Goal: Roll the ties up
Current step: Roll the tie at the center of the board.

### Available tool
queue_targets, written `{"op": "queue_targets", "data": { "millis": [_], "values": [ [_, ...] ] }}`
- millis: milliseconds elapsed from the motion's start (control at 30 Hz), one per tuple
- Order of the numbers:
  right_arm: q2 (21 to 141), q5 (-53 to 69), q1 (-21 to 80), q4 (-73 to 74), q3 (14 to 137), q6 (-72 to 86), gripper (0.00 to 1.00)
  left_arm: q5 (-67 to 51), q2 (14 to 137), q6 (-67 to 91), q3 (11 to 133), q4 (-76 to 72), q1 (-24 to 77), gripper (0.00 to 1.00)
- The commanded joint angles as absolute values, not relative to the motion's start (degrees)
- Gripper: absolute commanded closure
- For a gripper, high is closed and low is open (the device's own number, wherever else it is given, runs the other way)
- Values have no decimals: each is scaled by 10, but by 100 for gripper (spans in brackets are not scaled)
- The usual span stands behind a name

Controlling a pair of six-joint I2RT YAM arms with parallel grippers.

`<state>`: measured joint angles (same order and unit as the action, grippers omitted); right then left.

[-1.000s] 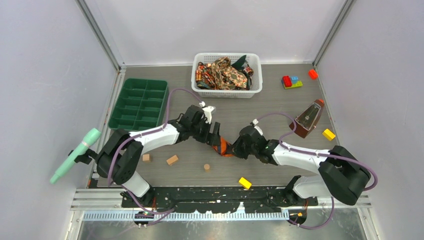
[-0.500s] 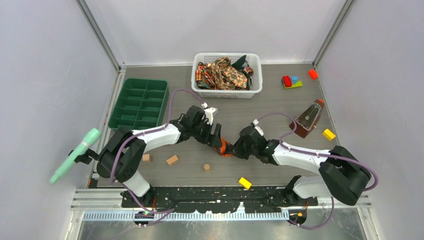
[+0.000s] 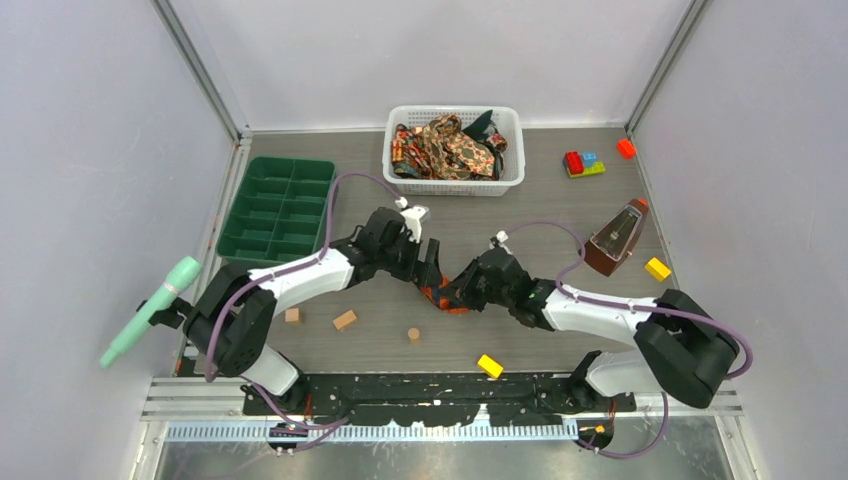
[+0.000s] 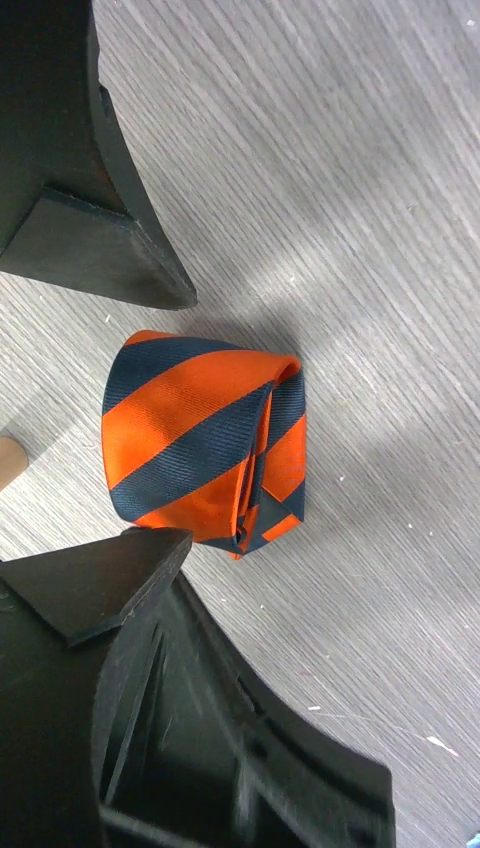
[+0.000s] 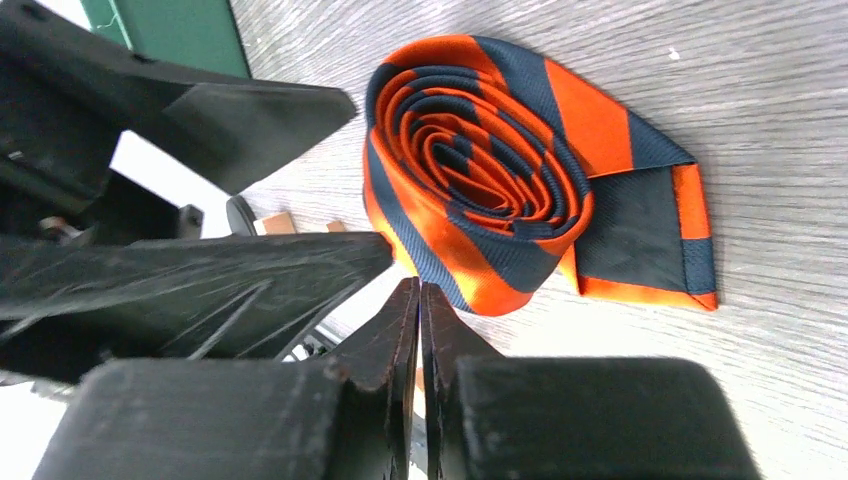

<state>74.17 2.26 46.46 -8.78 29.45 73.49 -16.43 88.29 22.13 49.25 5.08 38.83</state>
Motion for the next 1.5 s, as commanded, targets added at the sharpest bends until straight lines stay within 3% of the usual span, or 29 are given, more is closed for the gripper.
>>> {"op": "queue_targets", "data": {
  "millis": [0,667,1467],
  "values": [
    [758,17,468,-117,309,756,90,-148,851,224,499,56,383,17],
    [753,-56,468,22,320,746,92,-250,912,204,514,35,379,17],
    [748,-44,467,6,303,742,92,-314,969,218,527,-10,379,19]
  ]
}}
